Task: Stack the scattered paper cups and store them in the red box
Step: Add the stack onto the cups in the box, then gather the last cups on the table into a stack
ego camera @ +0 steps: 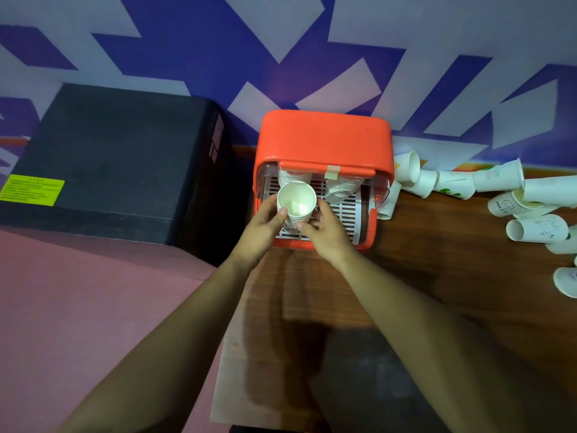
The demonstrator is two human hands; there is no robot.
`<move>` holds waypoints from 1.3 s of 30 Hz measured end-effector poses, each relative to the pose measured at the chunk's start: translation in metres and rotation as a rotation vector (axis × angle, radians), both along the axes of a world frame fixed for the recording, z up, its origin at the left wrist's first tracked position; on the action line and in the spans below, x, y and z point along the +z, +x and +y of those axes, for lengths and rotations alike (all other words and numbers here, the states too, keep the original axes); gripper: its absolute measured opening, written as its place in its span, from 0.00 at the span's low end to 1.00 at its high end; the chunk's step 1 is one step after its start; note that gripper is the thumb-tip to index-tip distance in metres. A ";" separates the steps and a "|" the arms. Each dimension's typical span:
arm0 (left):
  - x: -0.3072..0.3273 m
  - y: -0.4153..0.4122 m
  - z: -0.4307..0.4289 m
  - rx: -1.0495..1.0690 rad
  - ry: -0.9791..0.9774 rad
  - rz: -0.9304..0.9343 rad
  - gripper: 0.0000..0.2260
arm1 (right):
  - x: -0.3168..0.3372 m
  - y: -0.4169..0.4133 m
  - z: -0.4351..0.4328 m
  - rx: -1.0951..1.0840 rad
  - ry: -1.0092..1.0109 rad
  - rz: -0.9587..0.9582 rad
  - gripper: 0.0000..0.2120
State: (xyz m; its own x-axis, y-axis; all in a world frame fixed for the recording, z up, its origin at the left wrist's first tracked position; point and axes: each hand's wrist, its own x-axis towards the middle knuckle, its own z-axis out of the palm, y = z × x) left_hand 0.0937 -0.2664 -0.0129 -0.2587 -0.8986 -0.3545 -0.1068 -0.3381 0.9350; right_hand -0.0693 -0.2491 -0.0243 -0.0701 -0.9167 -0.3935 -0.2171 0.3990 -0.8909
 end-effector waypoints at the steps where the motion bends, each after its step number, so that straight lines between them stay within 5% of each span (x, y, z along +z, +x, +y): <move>1: -0.001 0.000 -0.001 -0.002 -0.003 0.000 0.20 | 0.001 0.000 -0.001 0.004 0.002 0.004 0.27; 11: 0.011 0.009 0.006 -0.043 -0.034 -0.093 0.20 | 0.022 -0.010 0.014 0.056 0.044 0.143 0.33; 20: 0.019 0.007 0.075 -0.166 -0.199 -0.492 0.07 | 0.044 -0.118 0.109 0.101 0.086 0.548 0.24; 25: 0.017 -0.084 0.096 -0.355 -0.258 -0.621 0.12 | 0.048 -0.218 0.163 0.044 0.278 0.637 0.27; 39: 0.020 -0.469 0.187 -0.712 -0.227 -0.662 0.15 | 0.024 -0.521 0.341 -0.230 0.327 0.599 0.23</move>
